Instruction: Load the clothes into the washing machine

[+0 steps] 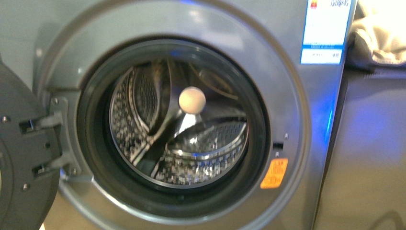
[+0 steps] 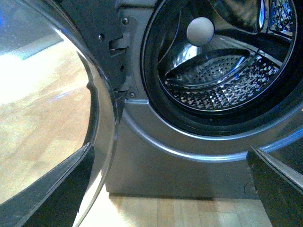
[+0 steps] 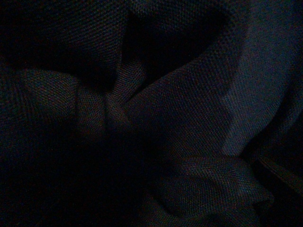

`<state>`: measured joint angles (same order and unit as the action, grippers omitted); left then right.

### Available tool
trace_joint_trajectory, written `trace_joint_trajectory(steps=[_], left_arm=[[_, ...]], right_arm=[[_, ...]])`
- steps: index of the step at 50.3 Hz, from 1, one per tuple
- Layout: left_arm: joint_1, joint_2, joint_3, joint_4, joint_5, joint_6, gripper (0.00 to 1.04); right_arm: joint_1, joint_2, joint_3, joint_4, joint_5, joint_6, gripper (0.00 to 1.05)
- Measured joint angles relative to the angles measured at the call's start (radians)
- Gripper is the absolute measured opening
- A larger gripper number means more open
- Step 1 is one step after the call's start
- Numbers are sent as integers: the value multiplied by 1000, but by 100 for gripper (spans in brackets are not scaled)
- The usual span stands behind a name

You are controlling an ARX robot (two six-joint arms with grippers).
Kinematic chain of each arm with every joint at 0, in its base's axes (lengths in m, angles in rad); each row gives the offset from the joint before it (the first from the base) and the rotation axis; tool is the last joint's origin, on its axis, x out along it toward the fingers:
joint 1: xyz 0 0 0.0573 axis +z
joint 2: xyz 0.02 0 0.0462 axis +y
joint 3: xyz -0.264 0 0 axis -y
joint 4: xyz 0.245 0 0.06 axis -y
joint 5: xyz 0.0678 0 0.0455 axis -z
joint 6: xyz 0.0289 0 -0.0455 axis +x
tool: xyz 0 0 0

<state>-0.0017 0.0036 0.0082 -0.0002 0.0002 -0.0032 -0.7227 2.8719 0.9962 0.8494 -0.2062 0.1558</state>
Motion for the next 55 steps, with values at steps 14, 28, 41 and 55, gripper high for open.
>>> trace_joint_trajectory(steps=[14,28,41,55], left_arm=[[0,0,0,0,0,0,98],[0,0,0,0,0,0,98],[0,0,0,0,0,0,98],[0,0,0,0,0,0,98]], right_arm=[[13,41,72,-57,0,-23,97],[44,96,163,-116,50,-29,97],[63,115,183,-118,93,-22,86],[64,89,139,-56,78,-11,51]])
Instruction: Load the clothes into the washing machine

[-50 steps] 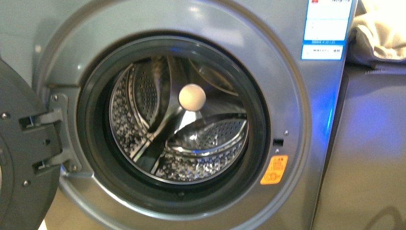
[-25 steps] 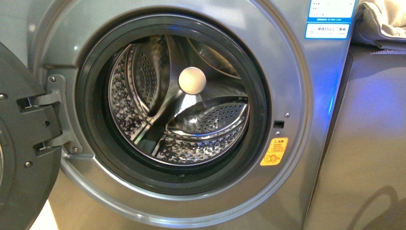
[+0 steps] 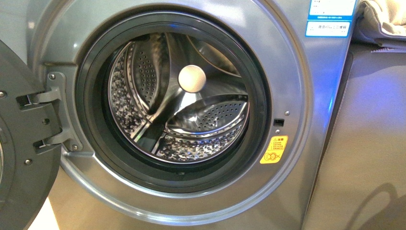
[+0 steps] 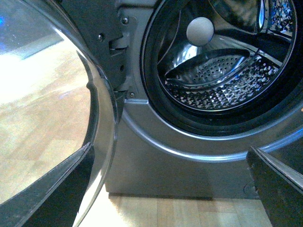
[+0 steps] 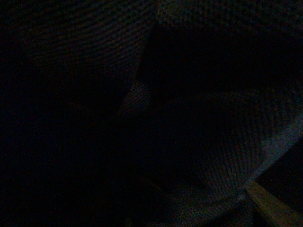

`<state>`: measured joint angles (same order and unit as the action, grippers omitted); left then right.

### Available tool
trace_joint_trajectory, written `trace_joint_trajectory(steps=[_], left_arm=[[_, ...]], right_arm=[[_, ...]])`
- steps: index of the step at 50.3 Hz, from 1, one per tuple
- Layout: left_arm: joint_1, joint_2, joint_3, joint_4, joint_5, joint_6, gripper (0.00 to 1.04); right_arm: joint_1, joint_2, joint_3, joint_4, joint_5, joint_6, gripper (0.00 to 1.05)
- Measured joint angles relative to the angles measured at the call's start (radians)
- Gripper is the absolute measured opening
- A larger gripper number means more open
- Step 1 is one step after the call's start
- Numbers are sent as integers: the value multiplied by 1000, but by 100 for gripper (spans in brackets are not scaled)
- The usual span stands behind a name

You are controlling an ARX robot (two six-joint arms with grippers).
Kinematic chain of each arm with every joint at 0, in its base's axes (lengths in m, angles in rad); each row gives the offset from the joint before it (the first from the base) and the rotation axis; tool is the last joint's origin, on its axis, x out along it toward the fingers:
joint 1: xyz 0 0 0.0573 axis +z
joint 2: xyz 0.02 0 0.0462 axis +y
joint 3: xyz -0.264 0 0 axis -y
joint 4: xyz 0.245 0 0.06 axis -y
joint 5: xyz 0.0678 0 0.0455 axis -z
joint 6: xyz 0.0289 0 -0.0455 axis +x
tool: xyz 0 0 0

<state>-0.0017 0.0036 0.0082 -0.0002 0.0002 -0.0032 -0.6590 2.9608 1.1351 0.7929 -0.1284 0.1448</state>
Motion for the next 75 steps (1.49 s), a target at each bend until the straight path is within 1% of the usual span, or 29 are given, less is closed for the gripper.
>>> trace_joint_trajectory(steps=[6,9,12,15,17,23,28,34,39,47,57,62,65,69,75], left_arm=[[0,0,0,0,0,0,98],[0,0,0,0,0,0,98],[0,0,0,0,0,0,98],[0,0,0,0,0,0,98],[0,0,0,0,0,0,98],[0,0,0,0,0,0,98],[0,0,0,0,0,0,98],[0,0,0,0,0,0,98],[0,0,0,0,0,0,98],[0,0,0,0,0,0,98],[0,0,0,0,0,0,98],[0,0,0,0,0,0,98],[0,0,0,0,0,0,98],[0,0,0,0,0,0,98],[0,0,0,0,0,0,98]], right_arm=[[12,-67,-100,71,-48,16,33],[21,-107,-149,103,-64,16,26],[35,-182,-226,154,-87,16,16],[43,-250,-291,196,-106,15,9],[45,-291,-328,219,-116,11,6],[46,-451,-465,300,-144,-7,5],[40,-569,-557,332,-170,-27,5],[38,-731,-664,351,-207,-55,5],[40,-947,-780,352,-245,-90,5],[52,-1216,-857,267,-260,-105,5],[80,-1616,-849,35,-281,-108,5],[82,-1832,-755,-125,-294,-94,5],[82,-1904,-666,-188,-300,-88,5],[87,-1936,-581,-234,-296,-89,5],[123,-1957,-457,-314,-268,-102,5]])
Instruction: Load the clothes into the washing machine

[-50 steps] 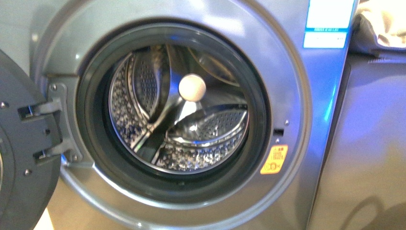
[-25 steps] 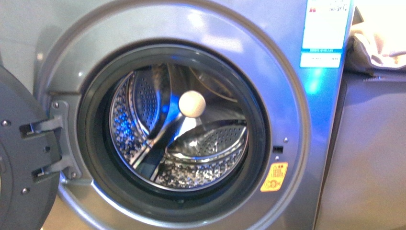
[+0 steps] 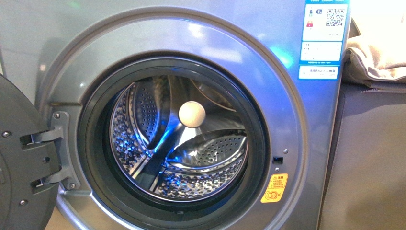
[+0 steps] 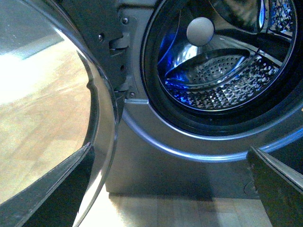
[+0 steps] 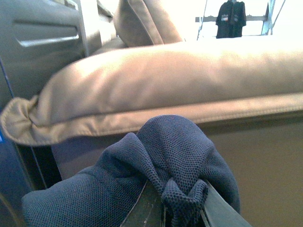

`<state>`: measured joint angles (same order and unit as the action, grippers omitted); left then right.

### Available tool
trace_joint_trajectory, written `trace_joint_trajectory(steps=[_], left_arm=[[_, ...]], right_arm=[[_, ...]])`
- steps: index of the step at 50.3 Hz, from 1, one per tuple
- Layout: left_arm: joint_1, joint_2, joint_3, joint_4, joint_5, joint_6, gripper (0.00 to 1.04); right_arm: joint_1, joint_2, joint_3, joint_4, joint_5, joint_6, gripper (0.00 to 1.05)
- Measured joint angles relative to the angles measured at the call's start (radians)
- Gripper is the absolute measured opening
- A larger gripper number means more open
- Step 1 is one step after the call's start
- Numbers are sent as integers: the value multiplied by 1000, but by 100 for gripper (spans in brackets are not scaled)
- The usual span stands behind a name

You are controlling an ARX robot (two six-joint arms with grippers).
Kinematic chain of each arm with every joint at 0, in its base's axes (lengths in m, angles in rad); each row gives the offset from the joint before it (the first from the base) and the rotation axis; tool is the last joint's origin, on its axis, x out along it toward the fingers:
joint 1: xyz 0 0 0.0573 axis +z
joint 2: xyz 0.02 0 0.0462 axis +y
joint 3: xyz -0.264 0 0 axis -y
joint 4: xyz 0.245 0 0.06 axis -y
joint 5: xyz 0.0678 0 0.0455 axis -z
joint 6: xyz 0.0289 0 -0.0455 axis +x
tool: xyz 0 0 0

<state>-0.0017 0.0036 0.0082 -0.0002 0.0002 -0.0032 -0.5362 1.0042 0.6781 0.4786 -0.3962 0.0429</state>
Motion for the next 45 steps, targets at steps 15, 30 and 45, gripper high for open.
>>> trace_joint_trajectory(steps=[15,30,45], left_arm=[[0,0,0,0,0,0,98],[0,0,0,0,0,0,98],[0,0,0,0,0,0,98]], right_arm=[[293,100,629,-290,204,-105,5],[783,336,1269,-554,476,-322,5],[1071,645,1788,-799,580,-405,5]])
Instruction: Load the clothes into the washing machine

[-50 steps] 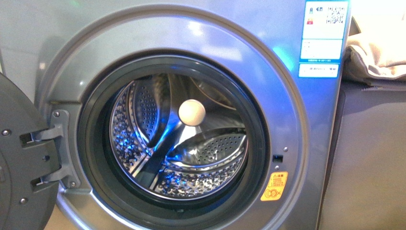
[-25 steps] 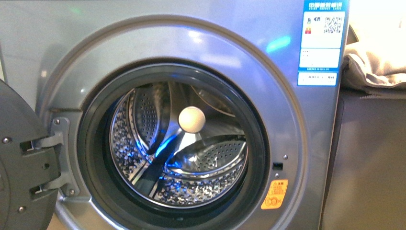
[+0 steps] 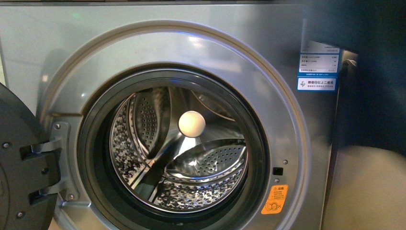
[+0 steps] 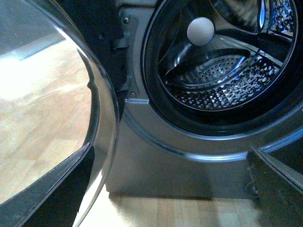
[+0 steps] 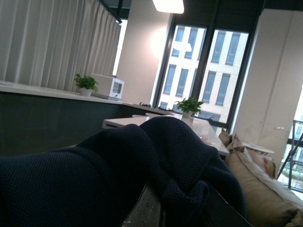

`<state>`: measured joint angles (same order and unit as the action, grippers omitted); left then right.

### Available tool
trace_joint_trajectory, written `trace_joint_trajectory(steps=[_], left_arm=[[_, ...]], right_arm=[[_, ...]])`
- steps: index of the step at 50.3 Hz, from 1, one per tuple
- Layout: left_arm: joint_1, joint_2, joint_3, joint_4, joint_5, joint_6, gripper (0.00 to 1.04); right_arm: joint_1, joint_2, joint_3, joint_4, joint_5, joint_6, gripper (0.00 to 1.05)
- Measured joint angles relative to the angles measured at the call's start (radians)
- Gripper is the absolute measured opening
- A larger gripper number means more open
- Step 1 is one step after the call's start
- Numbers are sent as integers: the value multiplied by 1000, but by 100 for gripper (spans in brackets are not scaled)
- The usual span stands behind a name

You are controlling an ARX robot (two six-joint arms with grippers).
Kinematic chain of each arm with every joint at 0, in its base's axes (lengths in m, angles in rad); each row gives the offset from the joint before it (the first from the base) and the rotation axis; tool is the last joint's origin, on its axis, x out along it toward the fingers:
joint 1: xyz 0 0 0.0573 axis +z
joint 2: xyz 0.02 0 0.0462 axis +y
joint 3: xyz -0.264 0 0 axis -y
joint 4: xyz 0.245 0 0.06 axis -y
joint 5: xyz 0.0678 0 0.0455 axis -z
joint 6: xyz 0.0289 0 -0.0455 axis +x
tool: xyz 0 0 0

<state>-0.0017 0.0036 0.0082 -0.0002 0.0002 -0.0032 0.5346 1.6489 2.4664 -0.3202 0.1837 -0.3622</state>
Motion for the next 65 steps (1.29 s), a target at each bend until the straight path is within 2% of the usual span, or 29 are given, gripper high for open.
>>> trace_joint_trajectory(steps=[9,20,32,41,47,54,63,65], left_arm=[[0,0,0,0,0,0,98],[0,0,0,0,0,0,98],[0,0,0,0,0,0,98],[0,0,0,0,0,0,98],[0,0,0,0,1,0,98],[0,0,0,0,0,0,98],[0,0,0,0,0,0,98],[0,0,0,0,0,0,98]], right_arm=[[-8,21,-77,8,-29,91,5],[-18,-29,-346,89,-114,200,5],[-18,-100,-625,182,-181,255,5],[-25,-139,-654,205,-222,267,5],[-13,-74,-634,335,-228,269,5],[-17,-38,-626,225,-264,274,5],[-14,-66,-626,248,-245,274,5],[-8,-47,-608,295,-238,274,5]])
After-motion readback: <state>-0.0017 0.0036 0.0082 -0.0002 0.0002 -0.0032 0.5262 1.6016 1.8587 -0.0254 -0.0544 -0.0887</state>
